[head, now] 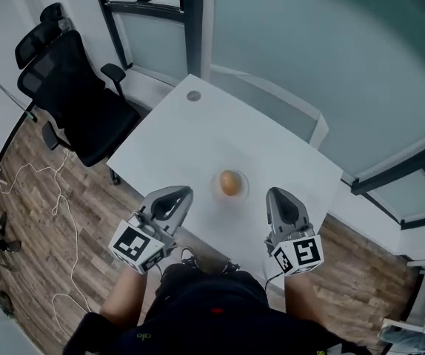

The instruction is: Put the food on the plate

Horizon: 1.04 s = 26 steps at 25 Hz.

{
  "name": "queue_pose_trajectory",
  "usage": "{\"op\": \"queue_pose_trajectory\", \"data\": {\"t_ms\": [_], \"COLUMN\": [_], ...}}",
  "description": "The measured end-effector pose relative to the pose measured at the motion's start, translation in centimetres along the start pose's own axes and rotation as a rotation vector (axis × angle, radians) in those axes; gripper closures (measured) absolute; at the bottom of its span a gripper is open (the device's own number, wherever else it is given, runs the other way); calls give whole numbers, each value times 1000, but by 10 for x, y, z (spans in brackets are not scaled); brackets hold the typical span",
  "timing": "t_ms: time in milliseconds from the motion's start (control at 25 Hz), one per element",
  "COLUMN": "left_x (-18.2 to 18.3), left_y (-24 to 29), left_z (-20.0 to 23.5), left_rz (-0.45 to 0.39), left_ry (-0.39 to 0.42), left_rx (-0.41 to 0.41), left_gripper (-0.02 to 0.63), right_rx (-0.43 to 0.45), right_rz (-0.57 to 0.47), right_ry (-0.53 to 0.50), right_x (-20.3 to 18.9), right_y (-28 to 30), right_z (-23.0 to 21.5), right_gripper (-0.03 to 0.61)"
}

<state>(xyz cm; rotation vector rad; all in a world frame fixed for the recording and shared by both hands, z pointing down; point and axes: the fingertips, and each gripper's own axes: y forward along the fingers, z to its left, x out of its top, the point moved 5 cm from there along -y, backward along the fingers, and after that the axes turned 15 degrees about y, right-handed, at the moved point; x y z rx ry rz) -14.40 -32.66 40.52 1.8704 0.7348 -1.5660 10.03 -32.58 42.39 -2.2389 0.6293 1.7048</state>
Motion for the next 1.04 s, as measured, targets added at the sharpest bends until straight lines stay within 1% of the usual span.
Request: {"op": "queue_pose_trajectory", "data": {"t_ms": [160, 360, 520, 800, 920, 1040], "left_x": [22, 34, 39, 31, 30, 31], "left_y": [4, 1, -1, -6, -8, -10], "left_z": [-8, -16, -23, -27, -31, -33], "left_rz": [-36, -58, -69, -59, -58, -51], "left_ry": [24, 30, 35, 61, 57, 31], "left_rx": [-4, -14, -26, -46, -52, -54], "left_gripper": [578, 580, 578, 578, 578, 578], "right_rx": [24, 48, 37, 35, 39, 40], "right_rz": [-54, -68, -75, -72, -63, -57], "right_ry": [-41, -64, -59, -57, -54, -60], "right_x": [33, 52, 57, 58, 52, 47], "right_y": [-16, -23, -27, -27, -29, -30], "right_z": [13, 25, 22, 23, 26, 29], "right_gripper": [554, 554, 554, 554, 554, 554]}}
